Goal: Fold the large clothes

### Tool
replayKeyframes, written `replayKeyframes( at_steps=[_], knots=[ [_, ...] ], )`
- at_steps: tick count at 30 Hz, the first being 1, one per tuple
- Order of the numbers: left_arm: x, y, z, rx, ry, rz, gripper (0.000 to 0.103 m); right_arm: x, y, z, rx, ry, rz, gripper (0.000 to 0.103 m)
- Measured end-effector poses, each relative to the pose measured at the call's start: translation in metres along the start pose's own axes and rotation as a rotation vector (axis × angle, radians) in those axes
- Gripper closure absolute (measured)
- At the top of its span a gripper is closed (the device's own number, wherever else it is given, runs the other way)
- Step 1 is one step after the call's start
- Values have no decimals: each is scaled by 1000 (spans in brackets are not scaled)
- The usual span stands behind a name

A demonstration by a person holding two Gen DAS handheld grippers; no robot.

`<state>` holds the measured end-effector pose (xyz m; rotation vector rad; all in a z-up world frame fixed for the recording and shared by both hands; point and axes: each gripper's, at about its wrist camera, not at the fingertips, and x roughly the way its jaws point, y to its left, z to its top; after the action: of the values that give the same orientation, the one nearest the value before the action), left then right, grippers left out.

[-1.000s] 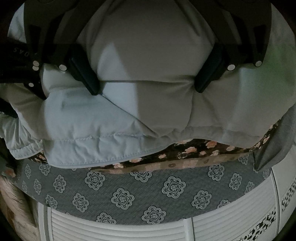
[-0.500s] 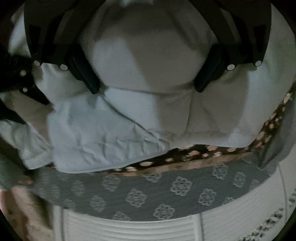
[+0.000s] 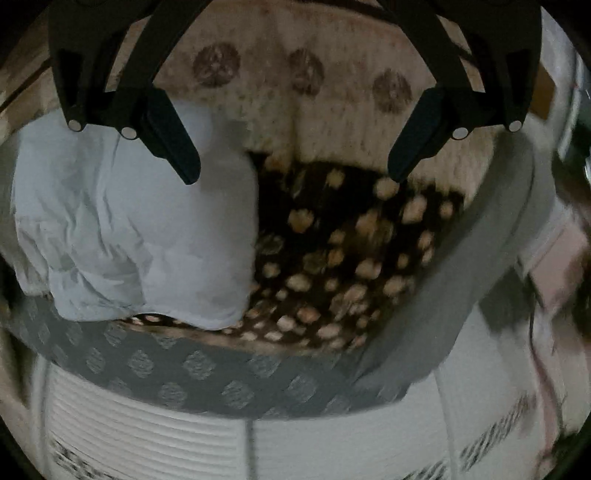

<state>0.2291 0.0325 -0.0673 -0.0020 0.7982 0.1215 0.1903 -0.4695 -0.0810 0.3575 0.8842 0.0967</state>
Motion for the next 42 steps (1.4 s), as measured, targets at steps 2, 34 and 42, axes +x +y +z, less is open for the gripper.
replayKeyframes(
  at_steps=[2,34,42],
  knots=[
    [5,5,0,-55,9,-40,3,8,3,-1,-81,-7,-64,2],
    [49,-93,0,60,-5,-240,87,52,32,10,-164,-16,24,79],
    [-11,-165,-20,172,-13,-460,86,-45,-8,33,-104,-196,-144,70]
  ],
)
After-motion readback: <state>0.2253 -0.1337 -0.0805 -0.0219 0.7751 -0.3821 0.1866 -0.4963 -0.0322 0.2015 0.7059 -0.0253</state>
